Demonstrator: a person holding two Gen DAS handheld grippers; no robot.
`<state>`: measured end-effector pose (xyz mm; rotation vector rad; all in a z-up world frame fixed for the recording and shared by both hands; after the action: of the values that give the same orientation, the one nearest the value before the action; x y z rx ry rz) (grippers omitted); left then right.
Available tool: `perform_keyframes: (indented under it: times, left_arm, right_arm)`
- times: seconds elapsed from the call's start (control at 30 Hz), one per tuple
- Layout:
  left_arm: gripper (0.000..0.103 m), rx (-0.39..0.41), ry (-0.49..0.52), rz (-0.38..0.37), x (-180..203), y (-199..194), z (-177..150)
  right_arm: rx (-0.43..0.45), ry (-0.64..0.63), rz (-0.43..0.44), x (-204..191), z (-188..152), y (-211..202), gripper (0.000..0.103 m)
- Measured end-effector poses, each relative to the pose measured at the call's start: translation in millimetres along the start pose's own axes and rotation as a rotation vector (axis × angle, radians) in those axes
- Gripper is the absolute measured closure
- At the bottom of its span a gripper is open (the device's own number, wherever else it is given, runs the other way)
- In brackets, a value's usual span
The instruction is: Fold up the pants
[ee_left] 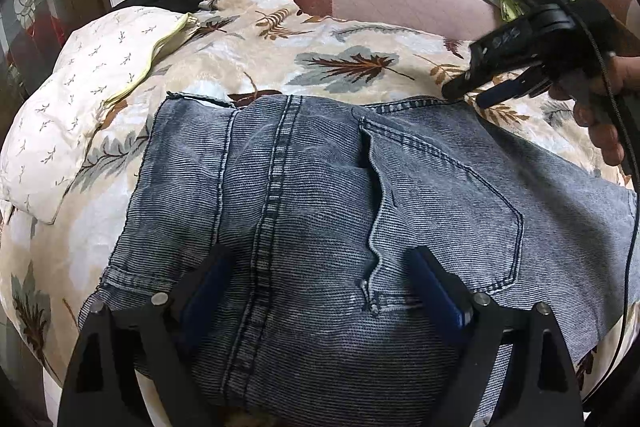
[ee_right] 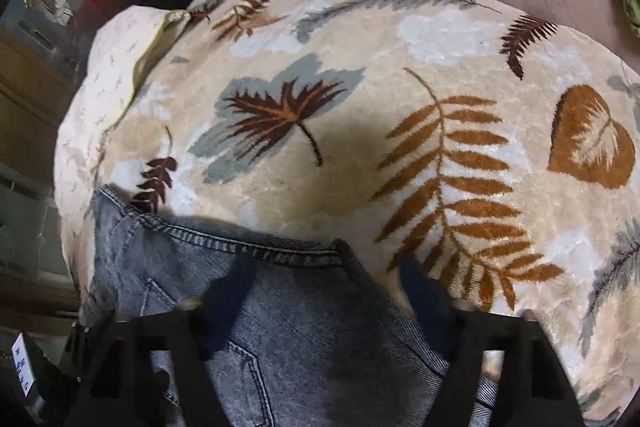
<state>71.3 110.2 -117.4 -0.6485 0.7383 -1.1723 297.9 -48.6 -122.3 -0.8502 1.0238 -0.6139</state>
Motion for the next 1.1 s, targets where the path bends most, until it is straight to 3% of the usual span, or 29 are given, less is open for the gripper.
perform_keyframes:
  times: [0.1, 0.2, 0.23, 0.33, 0.57, 0.6, 0.67, 0.73, 0.8, 0.87, 0.97, 1.1]
  left_arm:
    - [0.012, 0.002, 0.002, -0.002, -0.5, 0.4, -0.2]
    - [0.012, 0.002, 0.003, -0.001, -0.7, 0.5, -0.1]
    - [0.012, 0.001, 0.003, -0.001, -0.8, 0.6, 0.1]
    - [0.012, 0.0, 0.004, -0.003, -1.1, 0.5, 0.3]
    - [0.011, -0.002, 0.005, 0.008, 1.2, 2.9, 2.0]
    - [0.01, -0.004, 0.01, 0.012, 2.0, 3.8, 2.2]
    - [0.009, -0.005, 0.013, 0.018, 3.7, 4.5, 2.5]
    - [0.009, -0.003, 0.015, 0.018, 4.1, 4.5, 1.8]
    - [0.009, -0.003, 0.013, 0.016, 3.7, 4.2, 1.7]
    - [0.009, -0.002, 0.012, 0.018, 3.4, 3.9, 1.5]
    - [0.009, 0.0, 0.01, 0.027, 3.8, 3.2, 1.5]
    - [0.009, 0.004, 0.005, 0.036, 4.7, 2.1, 1.0]
  right_arm:
    - [-0.037, -0.001, 0.016, 1.3, -0.5, 11.8, 0.045]
    - [-0.052, -0.053, -0.015, -8.2, -2.7, 14.7, 0.086]
    - [-0.059, -0.075, -0.044, -11.5, -3.4, 15.2, 0.094]
    - [-0.061, -0.127, -0.103, -20.4, -3.6, 13.9, 0.096]
    - [0.029, -0.205, -0.254, -33.3, 8.2, 8.8, 0.097]
    - [0.031, -0.205, -0.272, -31.2, 10.0, 13.0, 0.103]
    - [0.056, -0.2, -0.37, -19.9, 13.6, 22.8, 0.103]
    - [0.063, -0.127, -0.259, -11.3, 12.7, 22.7, 0.102]
    - [0.153, -0.135, -0.25, -16.3, 4.3, -0.5, 0.102]
    - [0.249, -0.066, -0.205, -13.6, -14.3, -35.6, 0.101]
    - [0.319, 0.016, -0.126, -5.0, -65.8, -79.6, 0.1]
    - [0.333, 0.173, -0.009, 20.0, -147.1, -110.2, 0.1]
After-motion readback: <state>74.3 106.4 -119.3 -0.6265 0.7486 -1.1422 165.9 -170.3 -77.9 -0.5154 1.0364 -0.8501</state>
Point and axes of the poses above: each gripper's, at about its wrist camera, not at the fingertips, and y roughly the way its jaws point, x to its right, z to its top, the point moved 3 cm from there along y, roughly the way its jaws point, and after that the axes turned 13 degrees about z, right-handed, at the moved point
